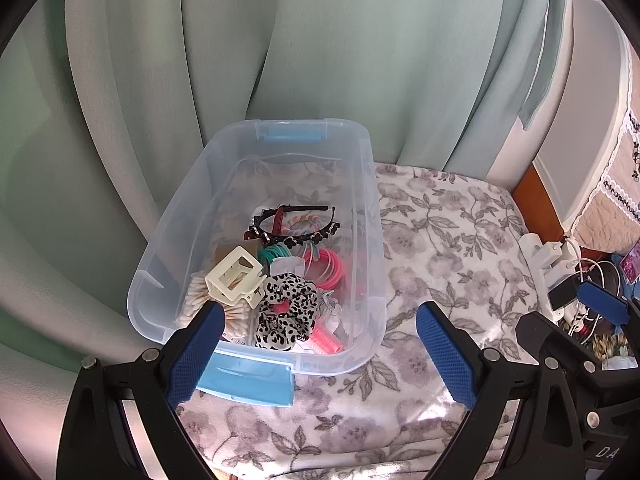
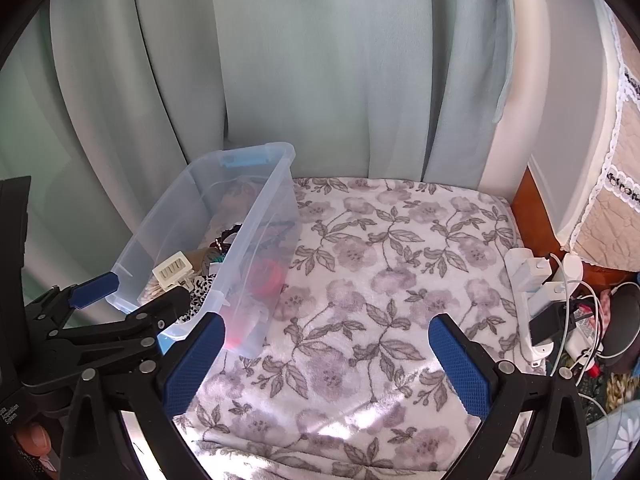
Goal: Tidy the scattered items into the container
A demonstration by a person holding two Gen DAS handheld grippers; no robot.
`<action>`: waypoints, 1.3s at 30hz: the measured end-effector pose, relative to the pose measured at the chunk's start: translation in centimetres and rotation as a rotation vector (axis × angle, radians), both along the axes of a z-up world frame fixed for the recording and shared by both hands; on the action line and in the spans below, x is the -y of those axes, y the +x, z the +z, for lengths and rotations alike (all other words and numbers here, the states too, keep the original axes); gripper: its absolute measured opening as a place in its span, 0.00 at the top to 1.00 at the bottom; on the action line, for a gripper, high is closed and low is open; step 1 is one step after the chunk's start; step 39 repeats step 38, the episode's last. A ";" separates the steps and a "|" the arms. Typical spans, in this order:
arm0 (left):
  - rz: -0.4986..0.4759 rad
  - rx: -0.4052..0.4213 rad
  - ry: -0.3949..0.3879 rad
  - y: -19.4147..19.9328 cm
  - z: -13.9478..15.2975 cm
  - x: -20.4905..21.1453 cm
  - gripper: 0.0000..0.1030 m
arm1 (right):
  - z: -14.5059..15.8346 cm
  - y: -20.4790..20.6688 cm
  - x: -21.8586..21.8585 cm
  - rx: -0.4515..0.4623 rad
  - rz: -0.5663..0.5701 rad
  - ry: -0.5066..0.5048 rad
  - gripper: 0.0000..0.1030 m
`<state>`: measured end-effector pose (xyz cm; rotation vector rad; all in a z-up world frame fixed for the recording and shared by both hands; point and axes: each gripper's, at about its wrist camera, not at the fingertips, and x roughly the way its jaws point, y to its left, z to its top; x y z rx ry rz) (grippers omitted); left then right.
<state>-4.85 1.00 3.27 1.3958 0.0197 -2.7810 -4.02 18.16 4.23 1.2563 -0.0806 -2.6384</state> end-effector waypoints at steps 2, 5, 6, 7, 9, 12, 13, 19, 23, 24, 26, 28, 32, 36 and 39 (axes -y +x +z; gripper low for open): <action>0.002 0.002 0.001 0.0 0.0 0.0 0.06 | 0.0 0.0 0.0 0.000 0.001 0.002 0.00; 0.001 0.004 0.004 0.0 -0.1 0.0 0.06 | 0.0 0.0 0.1 0.000 0.001 0.003 0.00; 0.001 0.005 0.006 0.0 -0.1 0.0 0.06 | 0.0 0.0 0.1 0.000 0.002 0.003 0.00; 0.001 0.007 0.008 0.1 -0.1 0.0 0.06 | 0.0 -0.1 0.1 0.000 0.002 0.002 0.00; 0.003 0.008 0.008 0.1 -0.1 -0.1 0.06 | 0.0 -0.1 0.1 0.001 0.002 0.003 0.00; 0.003 0.009 0.008 0.1 -0.1 -0.2 0.06 | 0.0 0.0 0.0 0.002 0.000 0.002 0.00; 0.003 0.010 0.009 0.1 -0.1 -0.2 0.06 | 0.0 0.0 0.0 0.003 -0.001 0.002 0.00; 0.004 0.012 0.009 0.1 -0.2 -0.3 0.06 | -0.2 0.0 -0.1 0.007 -0.005 0.001 0.00; 0.004 0.012 0.004 0.1 -0.3 -0.3 0.06 | -0.3 0.0 -0.1 0.009 -0.008 0.001 0.00; 0.004 0.013 0.004 0.1 -0.3 -0.3 0.06 | -0.3 0.0 0.0 0.009 -0.008 0.001 0.00; 0.004 0.013 0.004 0.1 -0.3 -0.3 0.06 | -0.3 0.0 0.0 0.009 -0.009 0.002 0.00; 0.003 0.013 0.002 0.1 -0.3 -0.2 0.06 | -0.3 0.0 0.0 0.009 -0.009 0.002 0.00; -0.001 0.003 -0.016 0.2 -0.2 -0.1 0.06 | -0.2 0.0 0.0 0.011 -0.011 0.003 0.00; -0.002 -0.007 -0.024 0.3 0.0 0.2 0.06 | -0.2 -0.1 0.1 0.006 -0.008 0.002 0.00; 0.000 -0.009 -0.024 0.3 0.0 0.4 0.06 | -0.2 -0.1 0.3 0.005 -0.008 0.006 0.00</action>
